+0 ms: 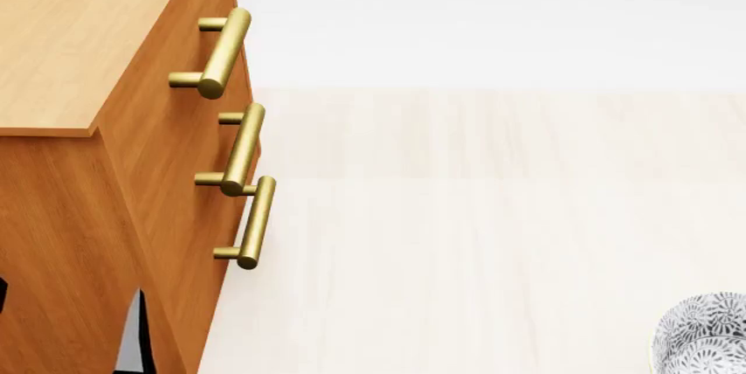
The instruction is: Close the top drawer of the cabinet and put the bowl on top of it.
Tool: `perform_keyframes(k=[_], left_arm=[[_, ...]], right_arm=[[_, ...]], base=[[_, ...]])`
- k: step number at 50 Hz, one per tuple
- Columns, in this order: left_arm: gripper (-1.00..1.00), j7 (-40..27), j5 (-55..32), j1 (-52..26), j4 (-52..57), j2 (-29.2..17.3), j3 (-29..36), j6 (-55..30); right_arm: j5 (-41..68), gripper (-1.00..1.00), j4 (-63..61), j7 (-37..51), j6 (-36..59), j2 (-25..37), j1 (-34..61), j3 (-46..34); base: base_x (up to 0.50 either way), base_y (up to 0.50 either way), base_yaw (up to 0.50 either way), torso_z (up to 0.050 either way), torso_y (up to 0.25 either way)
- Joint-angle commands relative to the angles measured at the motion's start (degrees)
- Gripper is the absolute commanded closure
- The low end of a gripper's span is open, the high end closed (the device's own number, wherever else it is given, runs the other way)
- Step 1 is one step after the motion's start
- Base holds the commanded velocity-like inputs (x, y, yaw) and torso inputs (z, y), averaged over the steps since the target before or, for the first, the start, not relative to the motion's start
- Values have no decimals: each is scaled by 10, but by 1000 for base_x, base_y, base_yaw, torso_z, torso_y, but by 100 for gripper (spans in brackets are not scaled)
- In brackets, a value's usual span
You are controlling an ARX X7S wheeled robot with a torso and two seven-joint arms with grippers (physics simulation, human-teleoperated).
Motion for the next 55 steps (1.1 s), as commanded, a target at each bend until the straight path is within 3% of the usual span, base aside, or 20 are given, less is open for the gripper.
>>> perform_keyframes(k=[1, 55], left_arm=[[-100, 0, -3, -2, -4, -1, 0, 3], [-100, -8, -8, -2, -6, -7, 6, 9]], right_arm=[[-2, -100, 11, 0, -12, -6, -10, -4], [-4, -100, 30, 2, -32, -14, -26, -6]], base=[[0, 0, 0, 0, 0], [0, 0, 0, 0, 0]])
